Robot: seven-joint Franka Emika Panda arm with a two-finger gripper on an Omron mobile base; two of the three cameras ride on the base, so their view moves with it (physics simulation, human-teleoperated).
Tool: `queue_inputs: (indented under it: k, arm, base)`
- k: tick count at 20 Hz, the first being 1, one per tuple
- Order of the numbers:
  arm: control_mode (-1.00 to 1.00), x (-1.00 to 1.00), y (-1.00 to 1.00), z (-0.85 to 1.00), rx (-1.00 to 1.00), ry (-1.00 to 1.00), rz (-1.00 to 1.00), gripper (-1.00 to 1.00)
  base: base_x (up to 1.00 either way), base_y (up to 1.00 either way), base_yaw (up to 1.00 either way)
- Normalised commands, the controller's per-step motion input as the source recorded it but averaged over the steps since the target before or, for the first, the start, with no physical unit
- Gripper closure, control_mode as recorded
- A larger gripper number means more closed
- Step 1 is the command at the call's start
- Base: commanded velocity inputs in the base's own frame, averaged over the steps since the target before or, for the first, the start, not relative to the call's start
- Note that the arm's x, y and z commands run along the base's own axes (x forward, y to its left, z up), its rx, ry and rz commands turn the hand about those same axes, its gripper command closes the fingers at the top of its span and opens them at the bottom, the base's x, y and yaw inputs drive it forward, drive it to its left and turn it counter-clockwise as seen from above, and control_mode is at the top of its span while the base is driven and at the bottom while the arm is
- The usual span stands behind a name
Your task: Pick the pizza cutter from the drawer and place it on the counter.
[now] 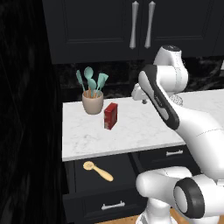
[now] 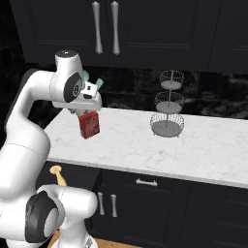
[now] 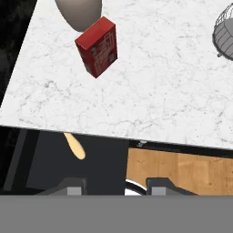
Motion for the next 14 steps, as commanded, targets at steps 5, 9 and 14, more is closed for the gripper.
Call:
queue_inputs:
  k: [5, 9, 14]
  arm:
    - [-1.0, -0.01, 0.0, 0.0, 0.0, -0.01, 0.0, -1.0]
    - [-1.0, -0.32, 0.0, 0.0, 0.0, -0.01, 0.0, -1.0]
    - [-1.0, -0.37, 0.0, 0.0, 0.0, 0.0, 0.0, -1.0]
  base:
    - [0.0, 0.0, 0.0]
    - [0.0, 0.0, 0.0]
    - [0.0, 0.0, 0.0]
